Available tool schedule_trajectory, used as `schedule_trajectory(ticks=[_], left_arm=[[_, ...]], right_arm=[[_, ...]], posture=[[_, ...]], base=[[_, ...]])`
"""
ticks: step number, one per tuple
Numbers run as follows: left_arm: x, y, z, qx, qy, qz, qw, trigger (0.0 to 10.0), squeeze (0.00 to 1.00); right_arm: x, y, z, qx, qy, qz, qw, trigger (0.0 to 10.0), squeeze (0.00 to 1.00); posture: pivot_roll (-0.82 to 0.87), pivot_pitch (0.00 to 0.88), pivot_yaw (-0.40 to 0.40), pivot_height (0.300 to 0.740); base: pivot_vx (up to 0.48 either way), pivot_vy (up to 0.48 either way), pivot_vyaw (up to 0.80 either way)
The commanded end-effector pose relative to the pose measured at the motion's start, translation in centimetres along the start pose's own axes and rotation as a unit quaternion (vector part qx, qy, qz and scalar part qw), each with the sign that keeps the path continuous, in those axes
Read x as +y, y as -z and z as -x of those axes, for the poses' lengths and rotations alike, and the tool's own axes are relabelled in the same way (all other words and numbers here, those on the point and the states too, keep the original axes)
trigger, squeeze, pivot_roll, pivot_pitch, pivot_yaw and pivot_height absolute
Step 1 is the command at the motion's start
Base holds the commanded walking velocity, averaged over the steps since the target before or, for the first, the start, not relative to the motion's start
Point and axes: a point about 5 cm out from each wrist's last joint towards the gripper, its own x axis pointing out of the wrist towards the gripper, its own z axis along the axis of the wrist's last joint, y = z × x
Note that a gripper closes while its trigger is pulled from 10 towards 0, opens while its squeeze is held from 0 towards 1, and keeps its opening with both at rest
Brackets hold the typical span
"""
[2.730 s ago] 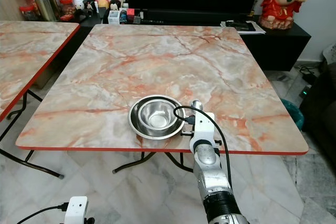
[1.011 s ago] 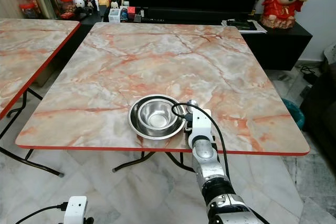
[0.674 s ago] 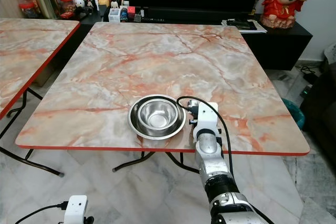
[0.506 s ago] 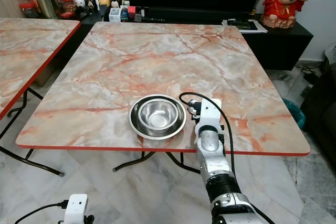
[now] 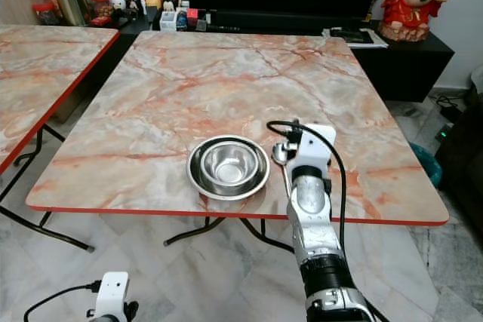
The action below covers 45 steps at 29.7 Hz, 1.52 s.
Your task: Setting the table
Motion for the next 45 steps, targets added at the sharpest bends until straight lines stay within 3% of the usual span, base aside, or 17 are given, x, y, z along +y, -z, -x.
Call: schedule_trajectory(ticks=[1, 8, 24, 45], left_arm=[[-0.2, -0.6, -0.1, -0.008, 0.000, -0.003, 1.000, 10.0, 0.00], [-0.4, -0.4, -0.2, 0.003, 0.008, 0.003, 1.000, 10.0, 0.00], [0.2, -0.2, -0.1, 0.007, 0.001, -0.003, 1.000, 10.0, 0.00], [0.8, -0.8, -0.2, 0.003, 0.002, -0.017, 1.000, 10.0, 0.00]], right_arm=[[-0.4, -0.3, 0.1, -0.013, 0.005, -0.001, 1.000, 10.0, 0.00], [-0.8, 0.0, 0.7, -0.011, 0.011, -0.001, 1.000, 10.0, 0.00], [-0.5, 0.2, 0.9, -0.009, 0.009, -0.005, 1.000, 10.0, 0.00], [-1.4, 0.3, 1.3, -0.009, 0.031, -0.001, 0.999, 10.0, 0.00]], posture=[[-0.02, 0.000, -0.015, 0.736], [-0.03, 0.000, -0.006, 0.736], [-0.02, 0.000, -0.002, 0.736], [-0.03, 0.000, 0.022, 0.736]], base=[[0.000, 0.000, 0.00], [0.000, 0.037, 0.00], [0.000, 0.313, 0.00], [0.000, 0.314, 0.00]])
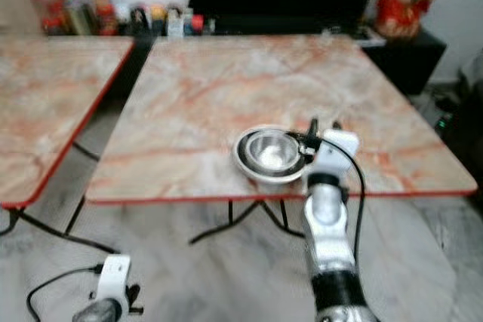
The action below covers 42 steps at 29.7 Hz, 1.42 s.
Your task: Setting the table
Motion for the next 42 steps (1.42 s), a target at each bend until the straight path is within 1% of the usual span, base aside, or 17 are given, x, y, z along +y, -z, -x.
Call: schedule_trajectory(ticks=[1, 4, 7, 10, 14, 18, 19, 24, 26, 27, 28, 32, 34, 35, 37, 38, 42], left_arm=[[-0.3, 0.2, 0.0, 0.007, 0.006, -0.003, 1.000, 10.0, 0.00], [-0.2, 0.1, 0.0, 0.007, 0.003, -0.001, 1.000, 10.0, 0.00], [-0.1, 0.2, 0.0, 0.007, 0.000, 0.003, 1.000, 10.0, 0.00], [0.0, 0.2, 0.0, 0.007, -0.001, 0.004, 1.000, 10.0, 0.00], [-0.1, 0.2, 0.0, 0.007, -0.001, 0.007, 1.000, 10.0, 0.00], [-0.2, 0.4, 0.0, 0.009, -0.002, 0.009, 1.000, 10.0, 0.00], [-0.2, 0.5, 0.1, 0.009, -0.002, 0.009, 1.000, 10.0, 0.00], [-0.3, 0.6, 0.1, 0.011, -0.002, 0.010, 1.000, 10.0, 0.00], [-0.3, 0.6, 0.1, 0.011, -0.002, 0.011, 1.000, 10.0, 0.00], [-0.3, 0.6, 0.1, 0.011, -0.002, 0.011, 1.000, 10.0, 0.00], [-0.3, 0.7, 0.1, 0.011, -0.002, 0.011, 1.000, 10.0, 0.00], [-0.2, 0.8, 0.1, 0.012, -0.003, 0.011, 1.000, 10.0, 0.00], [-0.2, 0.8, 0.1, 0.012, -0.003, 0.012, 1.000, 10.0, 0.00], [-0.2, 0.8, 0.1, 0.012, -0.003, 0.012, 1.000, 10.0, 0.00], [-0.2, 0.8, 0.2, 0.012, -0.003, 0.012, 1.000, 10.0, 0.00], [-0.2, 0.8, 0.2, 0.012, -0.003, 0.012, 1.000, 10.0, 0.00], [-0.2, 1.0, 0.2, 0.014, -0.002, 0.010, 1.000, 10.0, 0.00]], right_arm=[[-0.7, -0.5, -0.3, -0.009, 0.009, 0.004, 1.000, 10.0, 0.00], [-1.0, -0.4, -0.1, -0.008, 0.017, 0.004, 1.000, 10.0, 0.00], [-1.8, -0.2, 0.3, -0.005, 0.032, 0.009, 0.999, 10.0, 0.00], [-2.3, -0.1, 0.5, -0.004, 0.036, 0.013, 0.999, 10.0, 0.00], [-2.8, 0.1, 0.8, 0.002, 0.038, 0.019, 0.999, 10.0, 0.00], [-3.5, 1.1, 1.5, 0.022, 0.038, 0.031, 0.999, 10.0, 0.00], [-3.8, 1.8, 1.9, 0.036, 0.038, 0.035, 0.998, 10.0, 0.00], [-4.5, 3.7, 3.1, 0.073, 0.035, 0.045, 0.996, 10.0, 0.00], [-4.9, 5.1, 4.0, 0.103, 0.029, 0.051, 0.993, 10.0, 0.00], [-4.9, 5.1, 4.0, 0.103, 0.029, 0.051, 0.993, 10.0, 0.00], [-5.0, 5.7, 4.4, 0.118, 0.030, 0.047, 0.991, 10.0, 0.00], [-5.9, 8.5, 6.4, 0.181, 0.033, 0.046, 0.982, 10.0, 0.00], [-6.1, 8.9, 6.7, 0.189, 0.033, 0.049, 0.980, 10.0, 0.00], [-6.4, 9.9, 7.5, 0.213, 0.036, 0.056, 0.975, 10.0, 0.00], [-6.9, 10.9, 8.6, 0.239, 0.041, 0.062, 0.968, 10.0, 0.00], [-6.9, 10.9, 8.6, 0.239, 0.041, 0.062, 0.968, 10.0, 0.00], [-7.4, 12.6, 10.3, 0.285, 0.039, 0.067, 0.955, 10.0, 0.00]], posture=[[-0.03, 0.000, 0.022, 0.736], [-0.02, 0.000, 0.030, 0.736], [-0.02, 0.000, 0.031, 0.736], [-0.03, 0.000, 0.031, 0.736], [-0.03, 0.000, 0.027, 0.736], [-0.03, 0.000, 0.026, 0.736], [-0.03, 0.000, 0.022, 0.736], [-0.03, 0.000, 0.019, 0.736], [-0.03, 0.000, 0.019, 0.736], [-0.03, 0.000, 0.019, 0.736], [-0.03, 0.000, 0.019, 0.736], [-0.03, 0.000, 0.015, 0.736], [-0.03, 0.000, 0.015, 0.736], [-0.02, 0.000, 0.015, 0.736], [-0.02, 0.000, 0.011, 0.736], [-0.02, 0.000, 0.011, 0.736], [-0.02, 0.000, 0.012, 0.736]], base=[[0.000, 0.315, 0.00], [0.000, 0.315, 0.00], [0.000, 0.210, 0.00], [0.000, 0.210, 0.00], [0.000, -0.156, 0.00], [0.000, 0.316, 0.00], [0.000, 0.315, 0.00], [0.000, 0.313, 0.00], [0.000, 0.315, 0.00], [0.000, 0.311, 0.00], [0.000, 0.315, 0.00], [0.000, 0.318, 0.00], [0.000, 0.319, 0.00], [0.000, 0.315, 0.00], [0.000, 0.313, 0.00], [0.000, 0.315, 0.00], [0.000, 0.313, 0.00]])
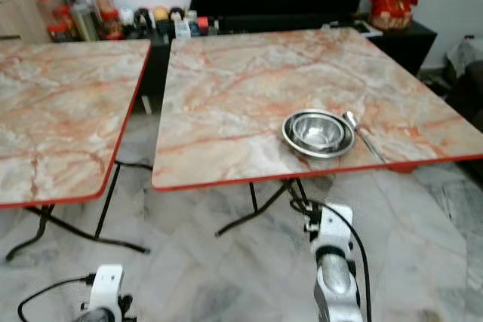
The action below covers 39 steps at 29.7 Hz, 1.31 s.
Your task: Setting the table
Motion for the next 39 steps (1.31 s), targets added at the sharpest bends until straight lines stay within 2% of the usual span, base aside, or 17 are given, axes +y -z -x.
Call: schedule_trajectory(ticks=[1, 3, 6, 7, 8, 11, 14, 17, 25, 28, 39], left_arm=[[0.8, 0.3, 0.1, 0.004, -0.010, -0.002, 1.000, 10.0, 0.00], [0.8, 0.3, 0.1, 0.005, -0.010, -0.003, 1.000, 10.0, 0.00], [0.8, 0.3, 0.1, 0.005, -0.009, -0.006, 1.000, 10.0, 0.00], [0.8, 0.3, 0.1, 0.005, -0.009, -0.006, 1.000, 10.0, 0.00], [0.8, 0.2, 0.1, 0.005, -0.009, -0.007, 1.000, 10.0, 0.00], [0.8, 0.1, 0.1, 0.004, -0.009, -0.007, 1.000, 10.0, 0.00], [0.8, 0.0, 0.1, 0.004, -0.009, -0.008, 1.000, 10.0, 0.00], [0.9, 0.0, 0.1, 0.005, -0.013, -0.005, 1.000, 10.0, 0.00], [1.3, -0.1, 0.1, 0.004, -0.019, 0.001, 1.000, 10.0, 0.00], [1.4, 0.1, 0.1, 0.007, -0.020, 0.000, 1.000, 10.0, 0.00], [1.5, -0.6, 0.0, 0.001, -0.020, -0.004, 1.000, 10.0, 0.00]], right_arm=[[0.7, 0.7, 0.2, 0.014, -0.014, -0.002, 1.000, 10.0, 0.00], [0.7, 1.5, 0.4, 0.033, -0.017, -0.003, 0.999, 10.0, 0.00], [1.5, 4.2, 1.3, 0.113, -0.049, -0.019, 0.992, 10.0, 0.00], [1.5, 4.2, 1.3, 0.113, -0.049, -0.019, 0.992, 10.0, 0.00], [1.7, 5.5, 1.9, 0.149, -0.056, -0.013, 0.987, 10.0, 0.00], [1.8, 6.6, 2.6, 0.180, -0.062, -0.006, 0.982, 10.0, 0.00], [1.9, 8.4, 3.8, 0.234, -0.076, 0.013, 0.969, 10.0, 0.00], [1.6, 9.5, 4.6, 0.263, -0.074, 0.034, 0.961, 10.0, 0.00], [1.7, 9.5, 4.6, 0.269, -0.064, 0.019, 0.961, 10.0, 0.00], [2.2, 9.4, 4.5, 0.269, -0.059, -0.002, 0.961, 10.0, 0.00], [2.2, 9.4, 4.5, 0.271, -0.048, -0.009, 0.961, 10.0, 0.00]], posture=[[-0.03, 0.000, 0.014, 0.736], [-0.02, 0.000, 0.015, 0.736], [-0.02, 0.000, 0.017, 0.736], [-0.02, 0.000, 0.017, 0.736], [-0.01, 0.000, 0.012, 0.736], [0.00, 0.000, 0.008, 0.736], [0.01, 0.000, 0.007, 0.736], [0.02, 0.000, 0.004, 0.736], [0.03, 0.000, 0.003, 0.736], [0.02, 0.000, 0.020, 0.736], [0.02, 0.000, 0.028, 0.736]], base=[[0.000, 0.315, 0.00], [0.000, 0.315, 0.00], [0.000, 0.316, 0.00], [0.000, 0.315, 0.00], [0.000, 0.311, 0.00], [0.000, 0.311, 0.00], [0.000, 0.314, 0.00], [0.000, 0.314, 0.18], [0.000, 0.315, 0.58], [0.000, 0.315, 0.00], [0.000, 0.316, 0.00]])
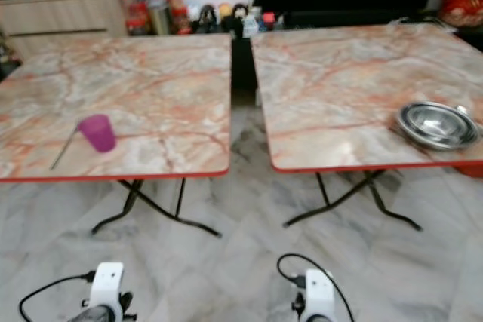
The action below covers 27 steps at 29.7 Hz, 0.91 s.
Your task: Setting the table
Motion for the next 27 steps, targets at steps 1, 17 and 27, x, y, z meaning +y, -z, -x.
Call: schedule_trajectory(ticks=[1, 17, 27], left_arm=[[0.35, -0.08, 0.00, 0.001, -0.005, 0.000, 1.000, 10.0, 0.00], [0.87, 0.69, 0.24, 0.009, -0.005, -0.012, 1.000, 10.0, 0.00], [0.94, 0.18, 0.14, 0.003, -0.004, -0.018, 1.000, 10.0, 0.00]], right_arm=[[0.49, -0.02, 0.00, 0.000, -0.004, -0.007, 1.000, 10.0, 0.00], [0.55, 0.05, 0.03, -0.001, -0.004, -0.008, 1.000, 10.0, 0.00], [0.87, 0.08, 0.04, -0.001, -0.004, -0.013, 1.000, 10.0, 0.00]], posture=[[0.02, 0.000, 0.030, 0.736], [0.02, 0.000, 0.033, 0.736], [0.03, 0.000, 0.041, 0.736]], base=[[0.000, 0.315, 0.00], [0.000, 0.338, 0.00], [0.000, 0.347, 0.00]])
